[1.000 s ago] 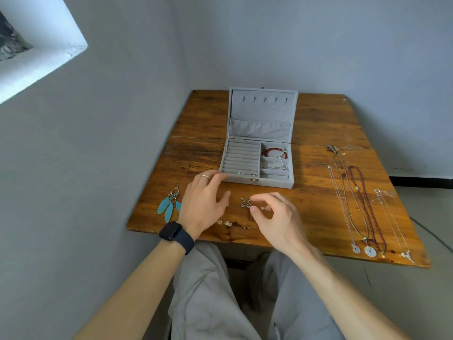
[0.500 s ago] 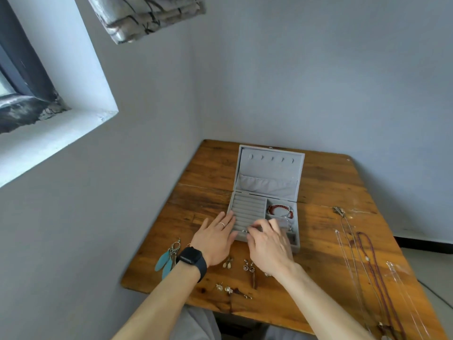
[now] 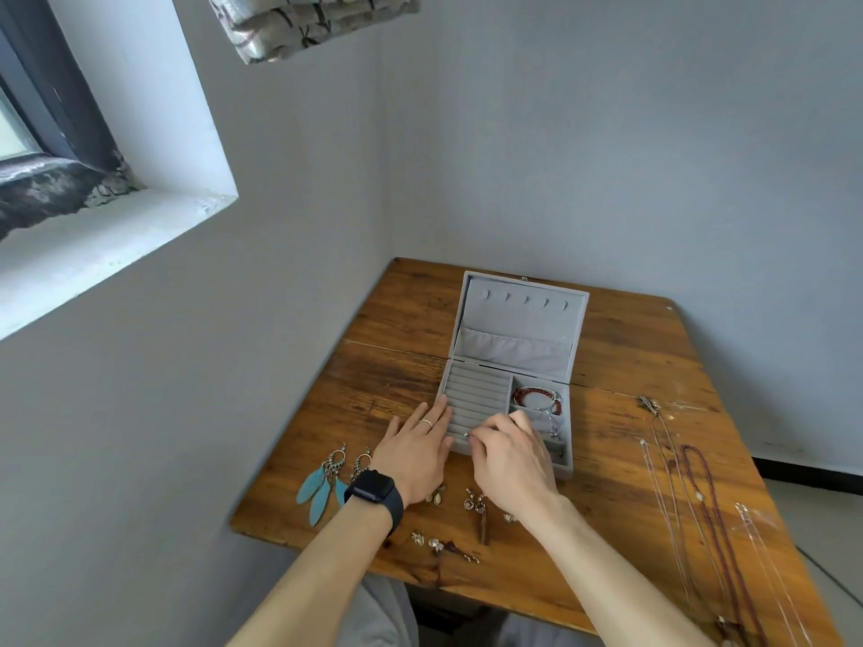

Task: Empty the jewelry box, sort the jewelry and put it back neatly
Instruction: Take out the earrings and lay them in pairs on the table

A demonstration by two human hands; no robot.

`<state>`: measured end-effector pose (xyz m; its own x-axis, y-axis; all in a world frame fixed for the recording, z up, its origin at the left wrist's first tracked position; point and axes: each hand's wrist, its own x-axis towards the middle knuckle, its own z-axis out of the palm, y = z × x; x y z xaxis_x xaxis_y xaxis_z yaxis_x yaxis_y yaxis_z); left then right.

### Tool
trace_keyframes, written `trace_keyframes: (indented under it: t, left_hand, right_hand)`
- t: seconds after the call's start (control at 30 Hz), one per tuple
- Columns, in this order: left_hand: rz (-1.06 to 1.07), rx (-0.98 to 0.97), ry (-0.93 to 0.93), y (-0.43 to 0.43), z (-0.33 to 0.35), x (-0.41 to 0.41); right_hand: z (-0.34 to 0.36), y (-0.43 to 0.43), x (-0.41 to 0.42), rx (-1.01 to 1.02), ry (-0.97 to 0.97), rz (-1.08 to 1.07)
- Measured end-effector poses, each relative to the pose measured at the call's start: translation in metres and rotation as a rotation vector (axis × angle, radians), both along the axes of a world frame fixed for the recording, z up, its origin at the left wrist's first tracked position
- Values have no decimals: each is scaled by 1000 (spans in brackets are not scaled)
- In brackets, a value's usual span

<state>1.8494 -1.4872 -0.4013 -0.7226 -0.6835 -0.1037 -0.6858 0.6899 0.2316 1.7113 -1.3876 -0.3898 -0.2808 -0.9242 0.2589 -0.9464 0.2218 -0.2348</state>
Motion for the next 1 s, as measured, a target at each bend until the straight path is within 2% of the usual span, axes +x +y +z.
trace_keyframes:
  t: [0.1,0.3,0.4,0.5,0.6,0.73,0.83,1.0]
  left_hand:
    - [1,-12,-10,1,0,0]
    - [9,-48,-40,2,4,-2]
    - [8,-53,-53,3,7,-2]
    - [12,-66,-68,4,9,-1]
    - [3,-134,-64,2,8,0]
    - [-73,-250,-7,1,7,2]
    - [-144,-282,-9,4,9,1]
    - [-149,-312,16,12,17,-6]
  right_hand:
    - [10,-11,-3,71,-69,-83]
    - [31,-40,-9,351,-192,-227]
    - [35,-44,-9,399,-167,-211]
    - [36,-27,-6,245,-168,-113]
    - [31,17,-2,-21,-406,-73]
    - [13,96,4,-190,-627,-114]
    - [-7,140,6,-245,-731,-201]
    - [-31,172,2,-229,-876,-265]
